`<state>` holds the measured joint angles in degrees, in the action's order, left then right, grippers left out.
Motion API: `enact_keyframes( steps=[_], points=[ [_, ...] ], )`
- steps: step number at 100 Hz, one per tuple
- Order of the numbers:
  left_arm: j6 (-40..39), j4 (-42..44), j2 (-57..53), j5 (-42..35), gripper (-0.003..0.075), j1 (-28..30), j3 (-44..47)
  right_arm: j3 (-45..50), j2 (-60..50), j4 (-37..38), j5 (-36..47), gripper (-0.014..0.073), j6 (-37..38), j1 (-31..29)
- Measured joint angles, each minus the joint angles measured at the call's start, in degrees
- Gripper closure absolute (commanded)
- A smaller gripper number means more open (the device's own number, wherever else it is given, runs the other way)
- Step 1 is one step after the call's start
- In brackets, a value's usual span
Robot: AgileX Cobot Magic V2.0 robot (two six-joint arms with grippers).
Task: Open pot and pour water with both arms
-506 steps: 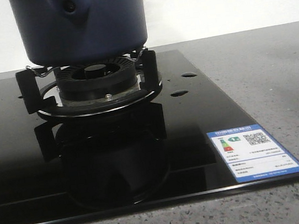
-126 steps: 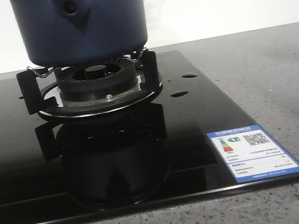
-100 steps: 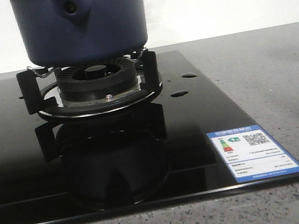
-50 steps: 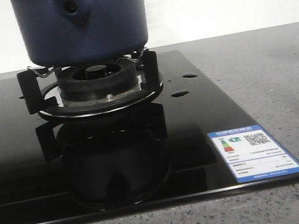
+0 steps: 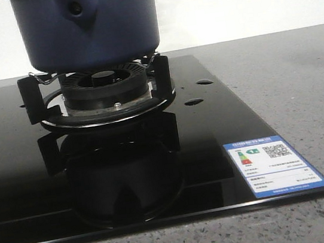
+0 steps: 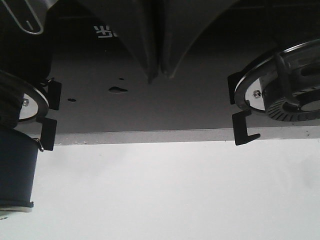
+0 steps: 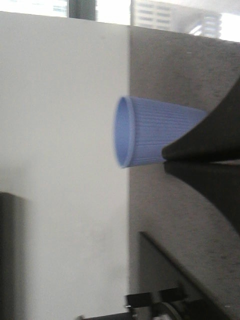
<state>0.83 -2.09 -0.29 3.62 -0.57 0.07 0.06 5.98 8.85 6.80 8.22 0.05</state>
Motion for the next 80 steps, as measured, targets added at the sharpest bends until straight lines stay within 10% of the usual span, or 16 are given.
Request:
enact_keyframes(
  steps=[80],
  points=[
    [0.00, 0.00, 0.00, 0.22, 0.0741, 0.00, 0.00, 0.52, -6.54, -4.95, -16.36, 0.0643, -5.54, 1.41]
  ],
)
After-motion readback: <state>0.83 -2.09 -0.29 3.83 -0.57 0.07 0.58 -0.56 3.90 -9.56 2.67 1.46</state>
